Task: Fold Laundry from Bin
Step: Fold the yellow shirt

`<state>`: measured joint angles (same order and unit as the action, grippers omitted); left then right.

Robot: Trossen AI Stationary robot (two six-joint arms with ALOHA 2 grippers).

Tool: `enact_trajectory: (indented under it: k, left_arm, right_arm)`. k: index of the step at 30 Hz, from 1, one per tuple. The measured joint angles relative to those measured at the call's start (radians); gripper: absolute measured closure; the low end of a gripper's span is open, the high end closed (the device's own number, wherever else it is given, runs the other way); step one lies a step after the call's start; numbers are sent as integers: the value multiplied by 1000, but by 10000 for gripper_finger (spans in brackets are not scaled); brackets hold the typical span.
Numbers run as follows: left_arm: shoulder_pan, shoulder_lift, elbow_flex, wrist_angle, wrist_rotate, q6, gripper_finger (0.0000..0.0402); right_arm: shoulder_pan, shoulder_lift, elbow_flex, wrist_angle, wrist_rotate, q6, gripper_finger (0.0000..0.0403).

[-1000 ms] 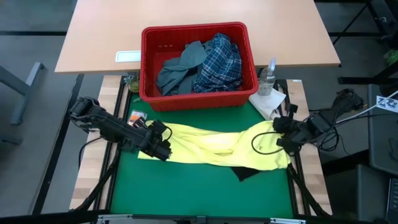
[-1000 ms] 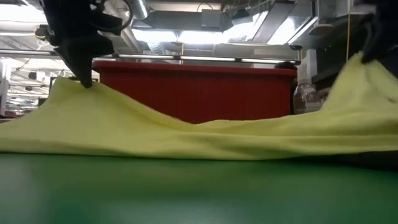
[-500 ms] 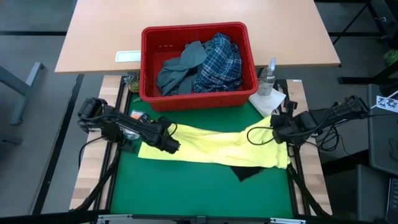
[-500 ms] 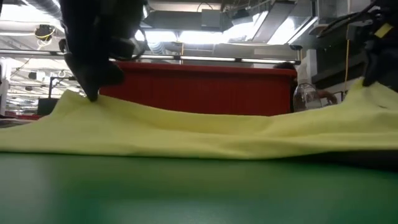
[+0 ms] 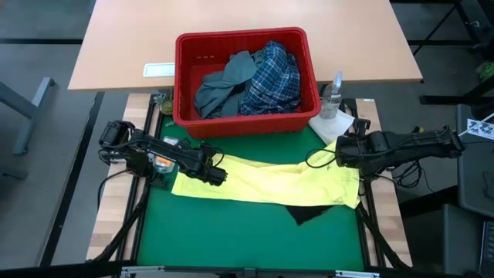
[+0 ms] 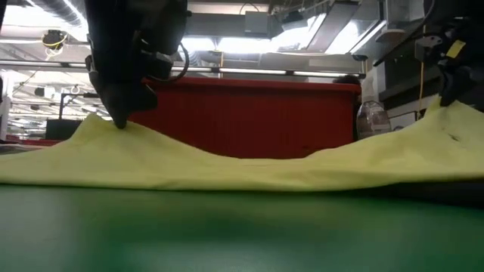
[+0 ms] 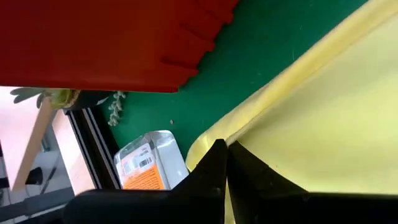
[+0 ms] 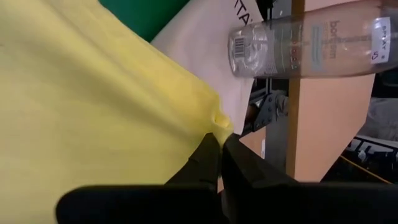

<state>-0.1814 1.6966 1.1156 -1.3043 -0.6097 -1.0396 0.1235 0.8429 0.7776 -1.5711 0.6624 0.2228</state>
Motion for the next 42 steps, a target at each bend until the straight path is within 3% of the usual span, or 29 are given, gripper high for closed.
enact_trajectory:
  k: [11, 18, 22, 27, 33, 42]
  left_arm:
    - [0, 0, 0, 6, 1, 3, 287]
    - [-5, -3, 0, 62, -1, 10, 266]
    - [-14, -3, 0, 252, 34, 130, 277]
    - [-14, -3, 0, 617, 89, 303, 292]
    - [-12, 3, 0, 991, 93, 491, 302]
    - [-6, 132, 0, 1309, 137, 528, 305]
  right_arm:
    - [-6, 0, 0, 0, 0, -21, 397]
    - [-6, 0, 0, 0, 0, -22, 396]
    - [-6, -1, 0, 0, -37, -50, 396]
    - [-6, -1, 1, 0, -106, -100, 396]
    - [-6, -1, 68, 8, -105, -101, 396]
    - [-5, -1, 142, 189, -181, -261, 396]
